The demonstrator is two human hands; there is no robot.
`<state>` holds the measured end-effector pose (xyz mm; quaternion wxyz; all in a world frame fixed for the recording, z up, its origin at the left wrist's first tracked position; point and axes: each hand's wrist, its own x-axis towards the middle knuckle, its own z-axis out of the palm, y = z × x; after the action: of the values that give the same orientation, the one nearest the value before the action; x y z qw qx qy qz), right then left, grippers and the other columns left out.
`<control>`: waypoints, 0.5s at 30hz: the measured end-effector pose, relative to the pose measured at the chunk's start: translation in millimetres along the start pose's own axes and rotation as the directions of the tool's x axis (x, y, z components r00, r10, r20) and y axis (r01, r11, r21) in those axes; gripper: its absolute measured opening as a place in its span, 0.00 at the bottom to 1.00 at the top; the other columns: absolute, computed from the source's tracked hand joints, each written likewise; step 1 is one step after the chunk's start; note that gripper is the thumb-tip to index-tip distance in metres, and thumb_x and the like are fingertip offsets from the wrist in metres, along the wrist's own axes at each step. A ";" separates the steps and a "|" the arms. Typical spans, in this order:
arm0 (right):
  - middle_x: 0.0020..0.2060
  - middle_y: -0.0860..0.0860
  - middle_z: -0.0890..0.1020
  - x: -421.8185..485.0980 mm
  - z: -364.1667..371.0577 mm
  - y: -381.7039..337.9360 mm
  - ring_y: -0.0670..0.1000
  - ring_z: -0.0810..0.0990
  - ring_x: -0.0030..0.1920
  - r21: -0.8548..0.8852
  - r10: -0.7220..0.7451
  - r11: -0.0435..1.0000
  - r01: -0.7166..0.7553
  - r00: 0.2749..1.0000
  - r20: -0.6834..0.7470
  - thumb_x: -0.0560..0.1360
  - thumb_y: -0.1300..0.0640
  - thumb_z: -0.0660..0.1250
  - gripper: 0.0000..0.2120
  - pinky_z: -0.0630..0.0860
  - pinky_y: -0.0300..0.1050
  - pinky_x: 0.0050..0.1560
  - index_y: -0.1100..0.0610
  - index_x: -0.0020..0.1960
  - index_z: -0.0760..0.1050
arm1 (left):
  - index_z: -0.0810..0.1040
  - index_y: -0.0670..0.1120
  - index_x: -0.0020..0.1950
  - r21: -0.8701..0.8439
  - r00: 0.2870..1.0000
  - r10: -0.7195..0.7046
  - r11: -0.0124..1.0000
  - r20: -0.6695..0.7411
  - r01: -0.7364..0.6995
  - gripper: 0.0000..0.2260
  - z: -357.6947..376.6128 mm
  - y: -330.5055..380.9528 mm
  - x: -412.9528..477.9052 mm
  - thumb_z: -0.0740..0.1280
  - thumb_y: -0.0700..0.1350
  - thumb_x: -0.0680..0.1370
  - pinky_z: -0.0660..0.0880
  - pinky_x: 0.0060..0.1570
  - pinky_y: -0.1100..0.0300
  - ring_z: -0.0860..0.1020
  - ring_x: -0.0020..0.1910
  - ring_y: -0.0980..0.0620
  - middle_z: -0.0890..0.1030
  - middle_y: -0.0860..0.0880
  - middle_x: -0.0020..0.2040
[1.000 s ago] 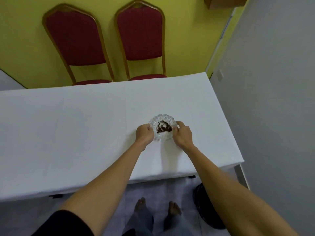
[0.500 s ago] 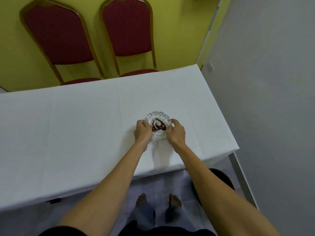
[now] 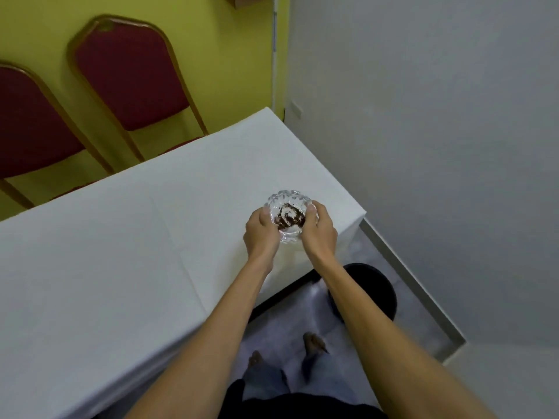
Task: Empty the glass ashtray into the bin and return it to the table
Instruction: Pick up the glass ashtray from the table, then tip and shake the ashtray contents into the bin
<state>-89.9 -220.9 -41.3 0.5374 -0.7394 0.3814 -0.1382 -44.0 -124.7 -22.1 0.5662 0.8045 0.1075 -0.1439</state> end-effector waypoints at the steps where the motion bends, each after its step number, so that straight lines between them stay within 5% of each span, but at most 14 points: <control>1: 0.48 0.44 0.81 -0.7 -10.2 3.2 0.49 0.78 0.50 0.008 0.015 1.000 -0.014 0.999 -0.035 0.83 0.44 0.51 0.19 0.72 0.45 0.52 0.48 0.65 0.74 | 0.73 0.48 0.41 0.001 0.999 0.023 1.000 0.034 -0.023 0.14 9.6 2.4 -6.5 0.53 0.49 0.81 0.73 0.41 0.52 0.74 0.40 0.47 0.77 0.51 0.37; 6: 0.41 0.45 0.79 1.9 -64.0 29.2 0.46 0.78 0.43 -0.002 0.053 0.999 -0.054 0.980 -0.191 0.84 0.47 0.50 0.16 0.70 0.46 0.46 0.50 0.54 0.74 | 0.77 0.51 0.54 0.060 0.980 0.128 0.989 0.151 -0.138 0.14 58.4 6.8 -45.1 0.52 0.48 0.83 0.68 0.46 0.59 0.76 0.47 0.50 0.79 0.59 0.42; 9: 0.40 0.45 0.80 1.6 -95.4 52.5 0.44 0.77 0.40 0.031 0.101 0.995 -0.096 0.966 -0.237 0.84 0.47 0.50 0.16 0.72 0.45 0.43 0.52 0.51 0.74 | 0.76 0.51 0.67 0.132 0.961 0.144 0.975 0.235 -0.178 0.17 87.0 2.6 -65.7 0.52 0.48 0.84 0.70 0.58 0.59 0.77 0.60 0.49 0.81 0.52 0.61; 15: 0.38 0.44 0.80 5.0 -157.1 111.9 0.42 0.78 0.39 0.022 0.167 0.986 -0.168 0.942 -0.290 0.84 0.46 0.51 0.17 0.75 0.47 0.43 0.52 0.50 0.75 | 0.78 0.45 0.64 0.186 0.920 0.062 0.972 0.387 -0.144 0.16 152.4 -17.5 -92.1 0.54 0.44 0.83 0.73 0.61 0.57 0.78 0.61 0.47 0.81 0.46 0.62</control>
<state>-229.5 -347.4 -82.7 0.4843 -0.6766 0.5178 -0.1987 -152.7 -263.2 -53.4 0.4947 0.8215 -0.0622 -0.2766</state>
